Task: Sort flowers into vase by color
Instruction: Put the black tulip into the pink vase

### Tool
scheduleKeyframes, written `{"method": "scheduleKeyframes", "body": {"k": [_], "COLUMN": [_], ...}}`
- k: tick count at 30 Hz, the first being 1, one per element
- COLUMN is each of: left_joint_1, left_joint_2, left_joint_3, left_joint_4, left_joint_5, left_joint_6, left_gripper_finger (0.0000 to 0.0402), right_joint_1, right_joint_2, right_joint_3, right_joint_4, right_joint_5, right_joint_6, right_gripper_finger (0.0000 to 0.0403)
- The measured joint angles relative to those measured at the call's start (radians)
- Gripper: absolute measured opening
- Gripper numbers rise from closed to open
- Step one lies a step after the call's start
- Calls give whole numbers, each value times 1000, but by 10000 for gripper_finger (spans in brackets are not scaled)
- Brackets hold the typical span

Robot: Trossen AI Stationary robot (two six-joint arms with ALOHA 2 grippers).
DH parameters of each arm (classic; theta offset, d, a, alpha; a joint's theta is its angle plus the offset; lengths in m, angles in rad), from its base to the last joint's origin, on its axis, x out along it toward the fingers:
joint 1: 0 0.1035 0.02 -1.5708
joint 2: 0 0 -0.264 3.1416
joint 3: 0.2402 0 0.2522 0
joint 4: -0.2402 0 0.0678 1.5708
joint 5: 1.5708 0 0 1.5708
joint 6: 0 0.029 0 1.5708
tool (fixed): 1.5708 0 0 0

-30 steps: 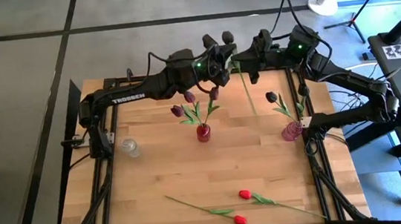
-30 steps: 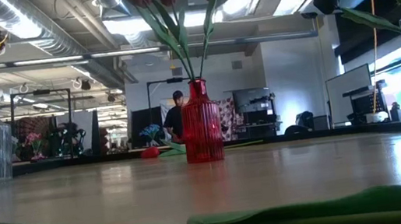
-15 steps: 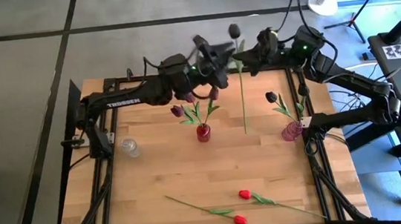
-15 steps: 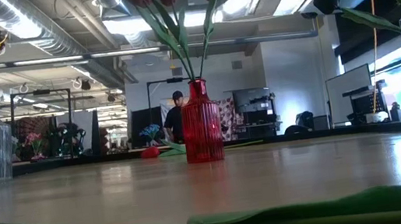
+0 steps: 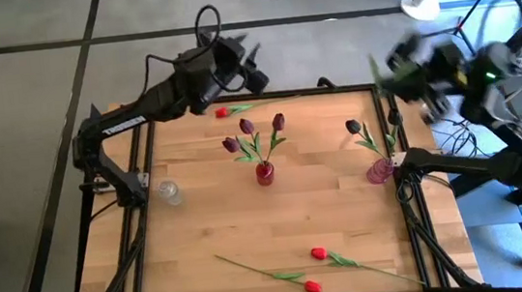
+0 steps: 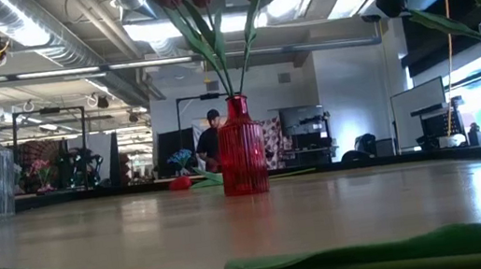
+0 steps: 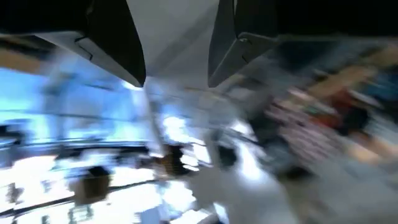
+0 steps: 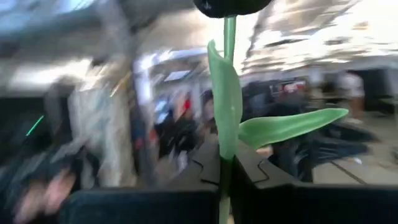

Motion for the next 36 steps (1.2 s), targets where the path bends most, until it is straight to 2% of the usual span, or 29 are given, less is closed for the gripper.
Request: {"method": "scheduleKeyframes", "body": {"k": [2, 5, 7, 11, 20, 23, 26, 28, 36], "left_joint_1": [-19, -52, -77, -124, -192, -216, -238, -249, -278], "left_joint_2": [-3, -6, -5, -1, 0, 0, 0, 0, 0], "left_joint_3": [0, -2, -1, -1, -1, -1, -1, -1, -1], "left_joint_4": [-28, -42, -33, -31, -11, -11, -12, -11, -13], "left_joint_5": [94, 217, 240, 216, 56, 35, -6, -30, -34], "left_joint_6": [-146, -284, -331, -387, -455, -465, -469, -485, -516], "left_gripper_finger": [171, 171, 171, 171, 171, 171, 171, 171, 171], "right_joint_1": [0, 0, 0, 0, 0, -1, 1, 0, 0], "right_joint_2": [-60, -153, -217, -357, -654, -743, -754, -743, -751], "right_joint_3": [0, 1, 1, -20, -308, -354, -353, -330, -296], "right_joint_4": [-101, -288, -471, -793, -783, -778, -804, -821, -929], "right_joint_5": [-110, -139, -97, 76, 139, 169, 227, 225, 279], "right_joint_6": [-86, -108, -197, -452, -464, -464, -469, -488, -543], "right_gripper_finger": [6, 6, 5, 4, 4, 4, 4, 4, 3]}}
